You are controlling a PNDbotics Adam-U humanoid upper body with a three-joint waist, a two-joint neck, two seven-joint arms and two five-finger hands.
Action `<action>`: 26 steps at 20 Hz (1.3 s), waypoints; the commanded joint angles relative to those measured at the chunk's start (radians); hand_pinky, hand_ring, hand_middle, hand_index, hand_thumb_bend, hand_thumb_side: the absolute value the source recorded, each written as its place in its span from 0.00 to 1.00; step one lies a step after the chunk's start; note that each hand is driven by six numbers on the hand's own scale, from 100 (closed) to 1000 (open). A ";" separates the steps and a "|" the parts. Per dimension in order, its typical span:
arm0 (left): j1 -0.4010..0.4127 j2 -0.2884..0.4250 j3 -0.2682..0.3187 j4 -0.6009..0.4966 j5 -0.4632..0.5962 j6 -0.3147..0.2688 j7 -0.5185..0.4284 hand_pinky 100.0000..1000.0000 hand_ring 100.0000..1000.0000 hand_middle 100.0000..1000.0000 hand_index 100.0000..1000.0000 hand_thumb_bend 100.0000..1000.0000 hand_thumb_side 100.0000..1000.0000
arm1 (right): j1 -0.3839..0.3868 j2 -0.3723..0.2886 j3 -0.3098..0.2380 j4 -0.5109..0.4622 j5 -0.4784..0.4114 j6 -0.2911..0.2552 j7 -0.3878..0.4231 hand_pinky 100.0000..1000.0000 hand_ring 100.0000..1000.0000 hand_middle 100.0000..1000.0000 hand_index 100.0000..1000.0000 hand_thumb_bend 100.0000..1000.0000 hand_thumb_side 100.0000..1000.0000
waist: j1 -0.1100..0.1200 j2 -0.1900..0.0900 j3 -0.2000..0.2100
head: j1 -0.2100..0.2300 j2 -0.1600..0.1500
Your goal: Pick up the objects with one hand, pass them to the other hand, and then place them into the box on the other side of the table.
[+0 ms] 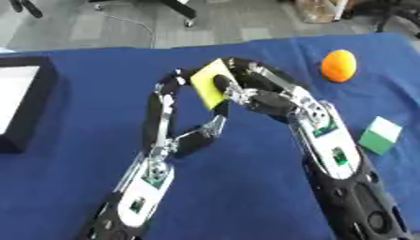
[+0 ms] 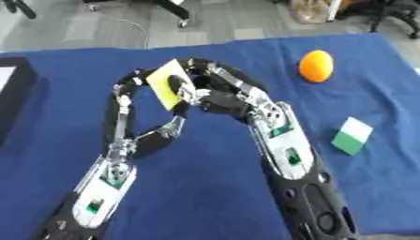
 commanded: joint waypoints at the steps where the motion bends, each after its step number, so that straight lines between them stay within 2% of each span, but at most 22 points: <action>1: -0.009 0.007 0.013 -0.025 0.007 0.000 0.018 0.72 0.52 0.40 0.50 0.00 0.16 | -0.010 -0.005 -0.005 -0.019 -0.001 -0.011 0.019 0.58 0.42 0.64 0.67 0.00 0.47 | -0.013 0.003 -0.002 | -0.001 -0.003; 7: 0.000 0.017 0.018 -0.028 0.001 0.000 0.023 0.72 0.52 0.40 0.50 0.00 0.15 | -0.005 -0.006 -0.018 -0.039 -0.011 -0.047 0.034 0.65 0.54 0.79 0.78 0.00 0.66 | -0.012 0.000 -0.009 | 0.001 -0.003; 10: 0.002 0.019 0.021 -0.029 -0.004 0.000 0.024 0.72 0.52 0.40 0.50 0.00 0.15 | -0.003 -0.007 -0.025 -0.045 -0.013 -0.060 0.024 0.69 0.62 0.87 0.82 0.00 0.71 | -0.012 -0.001 -0.010 | 0.001 -0.003; 13: 0.004 0.021 0.022 -0.031 -0.010 -0.002 0.024 0.72 0.52 0.40 0.50 0.00 0.14 | -0.002 -0.006 -0.033 -0.051 -0.008 -0.069 -0.006 0.71 0.68 0.92 0.84 0.00 0.73 | -0.012 -0.002 -0.011 | 0.004 -0.003; 20: 0.007 0.023 0.022 -0.034 -0.016 -0.008 0.026 0.72 0.53 0.40 0.50 0.00 0.14 | 0.000 -0.006 -0.044 -0.060 0.008 -0.071 -0.078 0.71 0.69 0.95 0.86 0.00 0.73 | -0.012 -0.001 -0.007 | 0.005 -0.003; 26: 0.017 0.033 0.027 -0.033 -0.021 -0.006 0.031 0.73 0.53 0.40 0.50 0.00 0.13 | -0.010 -0.007 -0.073 -0.094 0.017 -0.078 -0.132 0.72 0.69 0.95 0.86 0.00 0.64 | -0.011 -0.002 -0.006 | 0.007 -0.003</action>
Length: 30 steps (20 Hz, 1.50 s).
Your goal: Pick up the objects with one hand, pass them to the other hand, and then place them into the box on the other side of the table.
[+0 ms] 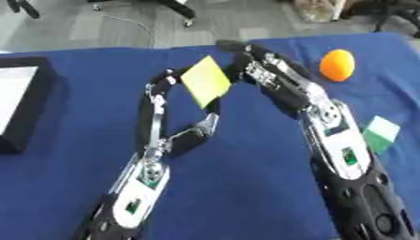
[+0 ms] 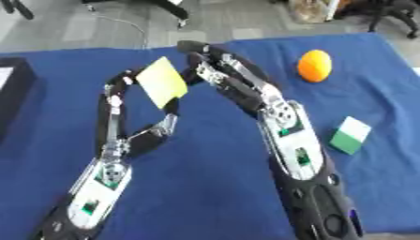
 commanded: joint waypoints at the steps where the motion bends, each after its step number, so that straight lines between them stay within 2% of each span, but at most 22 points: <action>1: -0.002 0.016 0.011 -0.016 -0.007 0.003 0.008 0.73 0.53 0.41 0.50 0.00 0.13 | -0.024 -0.007 -0.026 -0.047 0.003 -0.004 -0.036 0.72 0.69 0.95 0.86 0.00 0.63 | -0.010 -0.002 0.001 | 0.004 -0.003; 7: 0.014 0.031 0.030 -0.025 -0.011 0.020 0.020 0.73 0.53 0.41 0.50 0.00 0.12 | -0.028 -0.018 -0.086 -0.124 0.000 0.002 -0.112 0.71 0.68 0.94 0.86 0.00 0.61 | -0.005 -0.003 0.001 | 0.032 -0.003; 10: 0.018 0.044 0.055 -0.038 -0.020 0.046 0.026 0.74 0.54 0.42 0.52 0.00 0.09 | -0.010 -0.025 -0.109 -0.168 0.002 0.010 -0.149 0.71 0.68 0.93 0.86 0.00 0.60 | -0.001 -0.004 -0.001 | 0.084 -0.003; 15: -0.005 0.103 0.149 -0.075 -0.039 0.127 -0.009 0.74 0.56 0.43 0.53 0.00 0.03 | 0.042 -0.045 -0.141 -0.217 0.019 0.025 -0.174 0.71 0.67 0.92 0.86 0.00 0.60 | 0.012 -0.015 0.004 | 0.184 -0.003; 19: -0.050 0.202 0.253 -0.094 -0.033 0.195 -0.053 0.74 0.56 0.44 0.54 0.10 0.00 | 0.081 -0.057 -0.158 -0.226 0.035 0.038 -0.174 0.70 0.66 0.91 0.85 0.00 0.60 | 0.026 -0.031 0.017 | 0.228 -0.003; 23: -0.084 0.307 0.352 -0.070 -0.081 0.260 -0.115 0.74 0.56 0.45 0.57 0.22 0.00 | 0.105 -0.067 -0.163 -0.222 0.051 0.042 -0.165 0.70 0.66 0.91 0.85 0.00 0.60 | 0.042 -0.042 0.027 | 0.262 -0.003; 25: -0.095 0.361 0.377 -0.056 -0.112 0.293 -0.148 0.74 0.56 0.45 0.57 0.22 0.00 | 0.109 -0.066 -0.163 -0.220 0.055 0.042 -0.160 0.70 0.66 0.91 0.85 0.00 0.60 | 0.043 -0.043 0.025 | 0.272 -0.003; 26: -0.097 0.388 0.384 -0.059 -0.118 0.310 -0.165 0.74 0.57 0.48 0.60 0.35 0.00 | 0.110 -0.065 -0.162 -0.220 0.056 0.042 -0.158 0.70 0.65 0.91 0.85 0.00 0.60 | 0.043 -0.043 0.024 | 0.274 -0.003; 30: -0.119 0.495 0.445 0.015 -0.170 0.375 -0.231 0.73 0.57 0.48 0.61 0.42 0.00 | 0.121 -0.076 -0.161 -0.204 0.064 0.043 -0.138 0.69 0.65 0.91 0.85 0.00 0.59 | 0.055 -0.044 0.028 | 0.251 -0.003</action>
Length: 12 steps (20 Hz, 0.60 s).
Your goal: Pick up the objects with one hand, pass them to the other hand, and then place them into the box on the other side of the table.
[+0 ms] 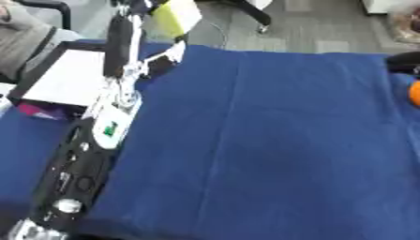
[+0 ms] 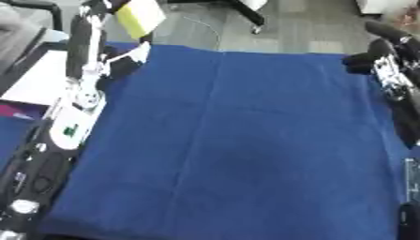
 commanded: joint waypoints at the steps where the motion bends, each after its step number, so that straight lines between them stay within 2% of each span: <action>1: -0.040 0.116 0.054 0.057 -0.050 0.054 -0.051 0.73 0.57 0.49 0.62 0.45 0.00 | -0.009 -0.016 0.000 -0.004 0.007 -0.003 0.015 0.69 0.65 0.91 0.85 0.00 0.59 | 0.012 -0.029 -0.002 | -0.011 -0.002; 2: -0.049 0.143 0.069 0.084 -0.067 0.070 -0.068 0.72 0.57 0.48 0.61 0.45 0.00 | -0.009 -0.016 0.000 -0.002 0.007 -0.004 0.019 0.69 0.65 0.91 0.85 0.00 0.59 | 0.011 -0.029 -0.004 | -0.014 -0.002; 3: -0.072 0.207 0.074 0.151 -0.100 0.118 -0.102 0.72 0.57 0.48 0.61 0.46 0.00 | -0.010 -0.013 0.002 0.000 0.007 -0.006 0.023 0.69 0.65 0.91 0.85 0.00 0.59 | 0.008 -0.028 -0.012 | -0.010 -0.002; 4: -0.111 0.269 0.058 0.244 -0.149 0.189 -0.144 0.72 0.57 0.48 0.62 0.47 0.00 | -0.010 -0.008 0.005 0.002 0.005 -0.007 0.027 0.69 0.65 0.90 0.85 0.00 0.59 | 0.005 -0.026 -0.022 | -0.006 -0.002; 6: -0.167 0.325 0.033 0.373 -0.225 0.276 -0.197 0.72 0.57 0.49 0.63 0.50 0.00 | -0.010 -0.005 0.005 0.004 0.004 -0.009 0.032 0.69 0.64 0.90 0.85 0.00 0.59 | 0.002 -0.025 -0.031 | -0.009 -0.002; 8: -0.206 0.349 0.018 0.480 -0.285 0.318 -0.251 0.72 0.57 0.50 0.64 0.53 0.00 | -0.009 -0.005 0.005 0.006 0.002 -0.009 0.035 0.69 0.64 0.90 0.85 0.00 0.59 | 0.001 -0.024 -0.037 | -0.013 -0.002; 12: -0.273 0.357 0.006 0.666 -0.379 0.349 -0.364 0.73 0.58 0.52 0.66 0.57 0.00 | -0.007 -0.003 0.008 0.007 -0.002 -0.009 0.041 0.69 0.64 0.90 0.85 0.00 0.60 | 0.001 -0.024 -0.045 | -0.015 -0.002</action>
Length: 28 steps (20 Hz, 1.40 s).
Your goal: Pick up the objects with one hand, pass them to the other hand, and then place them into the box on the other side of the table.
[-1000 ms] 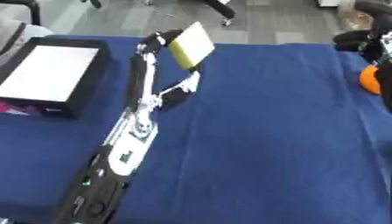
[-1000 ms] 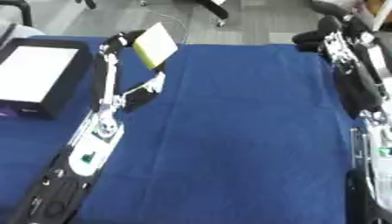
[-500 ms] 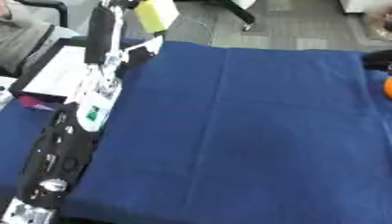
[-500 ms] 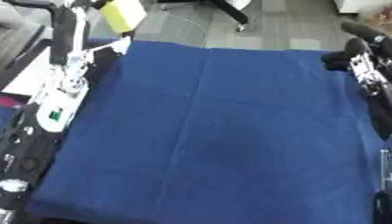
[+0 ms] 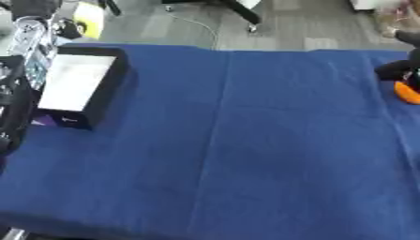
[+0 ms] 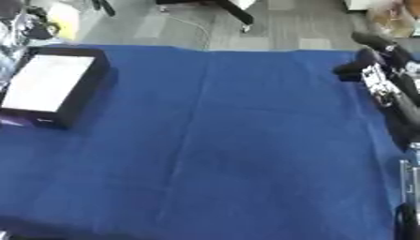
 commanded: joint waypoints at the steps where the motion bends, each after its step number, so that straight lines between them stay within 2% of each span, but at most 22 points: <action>1: -0.049 0.049 -0.002 0.132 -0.071 0.027 -0.081 0.73 0.58 0.52 0.66 0.57 0.00 | -0.010 -0.002 0.003 -0.008 -0.006 -0.003 0.008 0.69 0.64 0.90 0.85 0.00 0.60 | 0.000 -0.025 -0.003 | -0.006 -0.002; 6: -0.074 0.030 0.006 0.258 -0.087 0.045 -0.089 0.73 0.60 0.54 0.69 0.57 0.00 | -0.009 -0.001 0.004 -0.009 -0.010 -0.002 0.013 0.69 0.64 0.90 0.85 0.00 0.60 | 0.001 -0.022 -0.012 | -0.014 -0.002; 9: -0.068 0.025 0.010 0.253 -0.059 0.043 -0.063 0.74 0.61 0.55 0.70 0.54 0.01 | -0.010 -0.001 0.003 -0.011 -0.012 -0.001 0.013 0.69 0.64 0.90 0.85 0.00 0.60 | 0.003 -0.021 -0.013 | -0.016 -0.002; 11: -0.061 0.023 0.018 0.213 -0.011 0.037 -0.042 0.75 0.63 0.55 0.71 0.49 0.02 | -0.008 -0.001 0.002 -0.011 -0.013 0.001 0.015 0.69 0.63 0.90 0.85 0.00 0.60 | 0.004 -0.020 -0.012 | -0.019 -0.002; 14: -0.036 0.022 0.024 0.086 0.090 0.013 0.002 0.76 0.64 0.55 0.72 0.43 0.04 | -0.007 -0.002 -0.001 -0.013 -0.011 0.000 0.017 0.69 0.63 0.90 0.84 0.00 0.60 | 0.005 -0.019 -0.010 | -0.028 -0.002; 17: 0.000 0.008 0.026 -0.098 0.208 -0.019 0.042 0.76 0.65 0.55 0.72 0.39 0.08 | -0.007 -0.003 -0.010 -0.013 0.002 -0.003 0.017 0.69 0.63 0.89 0.84 0.00 0.59 | 0.003 -0.019 -0.007 | -0.054 -0.002; 18: 0.014 -0.002 0.026 -0.168 0.252 -0.032 0.055 0.77 0.66 0.55 0.72 0.34 0.15 | -0.008 -0.006 -0.014 -0.013 0.012 -0.006 0.017 0.69 0.63 0.89 0.84 0.00 0.58 | 0.001 -0.019 -0.005 | -0.067 -0.002; 23: 0.103 -0.083 0.006 -0.512 0.512 -0.118 0.107 0.80 0.68 0.55 0.72 0.24 0.27 | -0.058 -0.055 -0.047 0.044 0.088 -0.044 0.028 0.70 0.63 0.89 0.85 0.00 0.53 | -0.015 -0.023 0.000 | -0.170 -0.002; 28: 0.166 -0.188 -0.049 -0.732 0.717 -0.211 0.135 0.80 0.69 0.55 0.71 0.19 0.32 | -0.157 -0.164 -0.093 0.217 0.183 -0.095 -0.032 0.71 0.64 0.90 0.86 0.00 0.45 | -0.033 -0.026 0.005 | -0.302 -0.002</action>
